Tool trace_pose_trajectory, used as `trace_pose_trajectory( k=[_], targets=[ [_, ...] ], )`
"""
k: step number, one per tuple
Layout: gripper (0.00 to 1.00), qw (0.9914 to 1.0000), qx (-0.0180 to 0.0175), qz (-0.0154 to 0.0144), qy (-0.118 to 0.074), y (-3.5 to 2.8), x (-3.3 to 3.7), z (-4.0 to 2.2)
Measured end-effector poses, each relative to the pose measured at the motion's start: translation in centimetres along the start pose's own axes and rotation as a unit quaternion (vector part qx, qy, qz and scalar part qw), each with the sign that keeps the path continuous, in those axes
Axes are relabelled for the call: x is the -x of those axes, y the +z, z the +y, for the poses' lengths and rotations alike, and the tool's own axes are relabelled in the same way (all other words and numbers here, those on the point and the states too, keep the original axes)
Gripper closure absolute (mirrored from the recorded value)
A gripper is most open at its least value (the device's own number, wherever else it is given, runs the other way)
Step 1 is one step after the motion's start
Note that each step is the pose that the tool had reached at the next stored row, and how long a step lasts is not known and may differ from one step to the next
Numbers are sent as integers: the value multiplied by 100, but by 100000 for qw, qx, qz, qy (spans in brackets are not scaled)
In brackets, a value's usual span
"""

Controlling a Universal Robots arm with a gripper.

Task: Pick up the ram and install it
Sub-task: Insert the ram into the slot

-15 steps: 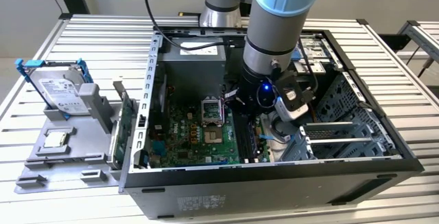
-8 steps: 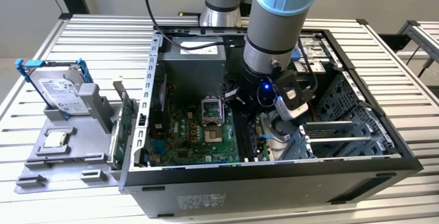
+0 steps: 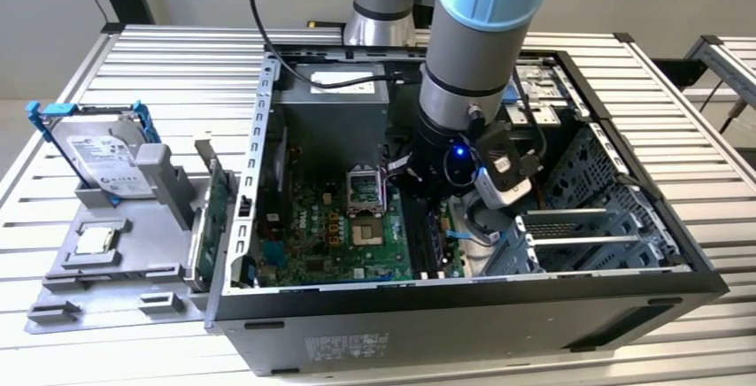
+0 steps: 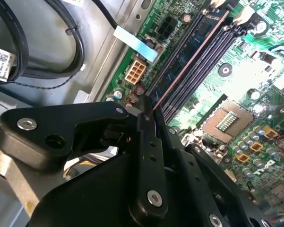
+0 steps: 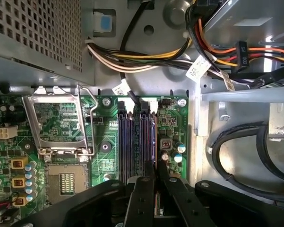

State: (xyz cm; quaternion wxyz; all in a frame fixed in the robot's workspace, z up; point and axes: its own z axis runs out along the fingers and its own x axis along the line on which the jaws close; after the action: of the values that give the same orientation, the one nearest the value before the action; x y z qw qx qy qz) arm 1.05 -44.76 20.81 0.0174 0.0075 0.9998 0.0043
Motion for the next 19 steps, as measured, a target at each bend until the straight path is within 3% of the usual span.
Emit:
trace_pose_trajectory(
  k=[9, 10, 14, 19],
  targets=[
    [100, 100000, 23, 49, 5, 32, -1, 0],
    [0, 100000, 231, 4, 7, 46, 1, 7],
    [0, 100000, -20, 108, 4, 15, 0, 0],
    [0, 100000, -22, 113, 1, -213, 8, 2]
  ],
)
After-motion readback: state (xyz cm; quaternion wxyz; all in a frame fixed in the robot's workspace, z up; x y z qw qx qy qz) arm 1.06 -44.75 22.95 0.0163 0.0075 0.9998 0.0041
